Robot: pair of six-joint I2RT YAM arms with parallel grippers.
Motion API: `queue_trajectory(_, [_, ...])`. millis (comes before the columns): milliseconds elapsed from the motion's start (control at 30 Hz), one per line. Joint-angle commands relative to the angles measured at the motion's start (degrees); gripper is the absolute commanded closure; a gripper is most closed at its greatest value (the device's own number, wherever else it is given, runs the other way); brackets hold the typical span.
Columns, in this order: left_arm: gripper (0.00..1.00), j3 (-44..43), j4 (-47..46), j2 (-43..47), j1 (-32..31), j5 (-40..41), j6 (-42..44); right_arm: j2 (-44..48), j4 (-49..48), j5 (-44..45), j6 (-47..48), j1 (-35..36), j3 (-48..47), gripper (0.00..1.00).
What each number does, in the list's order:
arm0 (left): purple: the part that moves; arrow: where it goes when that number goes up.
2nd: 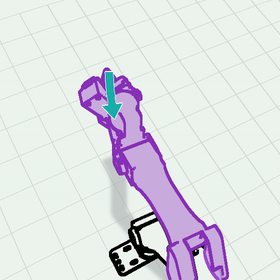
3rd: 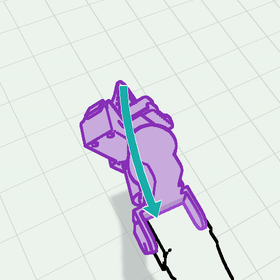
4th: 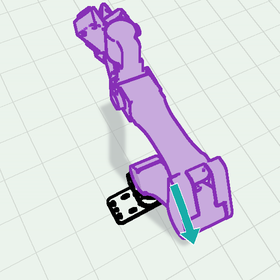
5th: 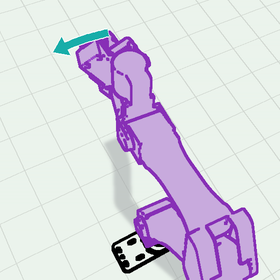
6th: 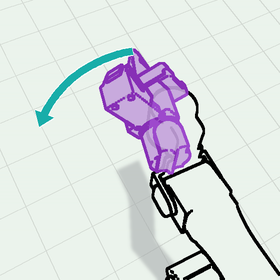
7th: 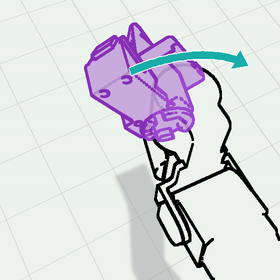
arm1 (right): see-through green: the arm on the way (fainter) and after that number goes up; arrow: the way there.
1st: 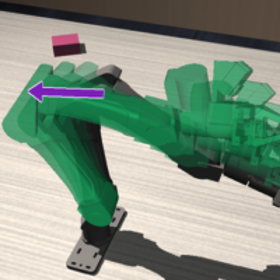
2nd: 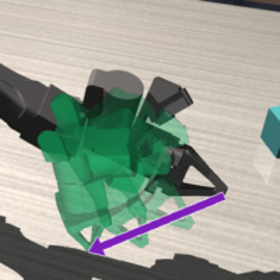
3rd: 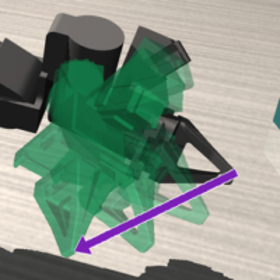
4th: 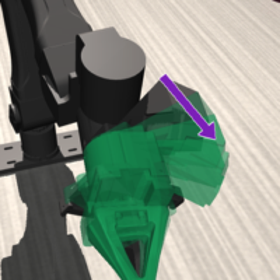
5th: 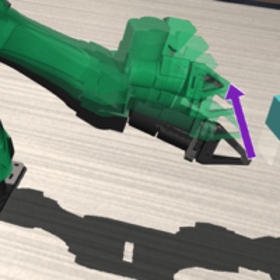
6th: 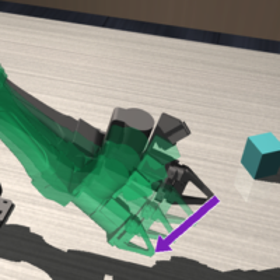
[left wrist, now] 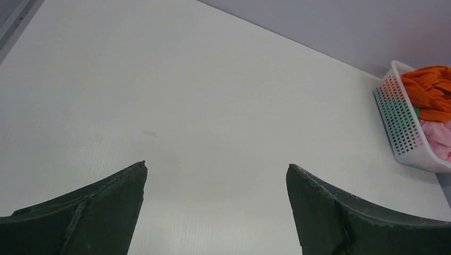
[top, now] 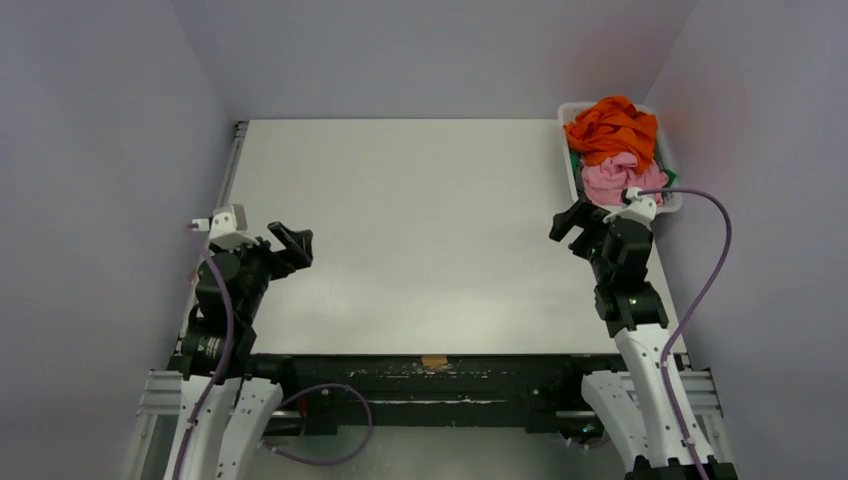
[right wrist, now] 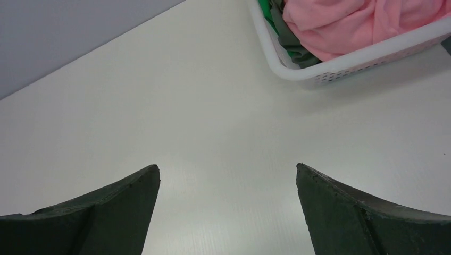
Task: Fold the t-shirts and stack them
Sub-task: Grab crumpled tshirt from bin with the right arm
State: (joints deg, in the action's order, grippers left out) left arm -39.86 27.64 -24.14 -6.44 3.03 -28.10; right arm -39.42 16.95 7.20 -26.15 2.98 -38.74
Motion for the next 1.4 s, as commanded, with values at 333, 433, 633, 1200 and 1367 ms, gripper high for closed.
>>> queue_trajectory(333, [0.00, -2.19, 1.72, -4.25, -0.18, 6.20, -3.84, -25.76, 4.24, 11.72, 1.37, -0.08, -22.31, 0.01])
queue_trajectory(433, [0.00, -1.99, -0.30, -5.68, -0.17, 5.68, -3.50, -35.42, 0.89, 15.75, 2.43, -0.53, -28.77, 0.01])
queue_trajectory(633, [0.00, -1.98, -2.53, -9.84, -0.15, 5.65, -3.05, -56.55, -3.36, 19.73, 4.61, -1.92, -46.02, 0.07])
queue_trajectory(1200, [0.00, -1.79, -8.92, -17.80, -0.16, 4.31, -2.14, -96.56, -10.67, 25.51, 8.89, -7.38, -83.63, 0.23])
queue_trajectory(1367, [0.00, -2.32, -8.88, -19.29, -0.15, 4.10, -2.22, -96.88, -14.14, 22.02, 6.34, -7.80, -84.21, 0.73])
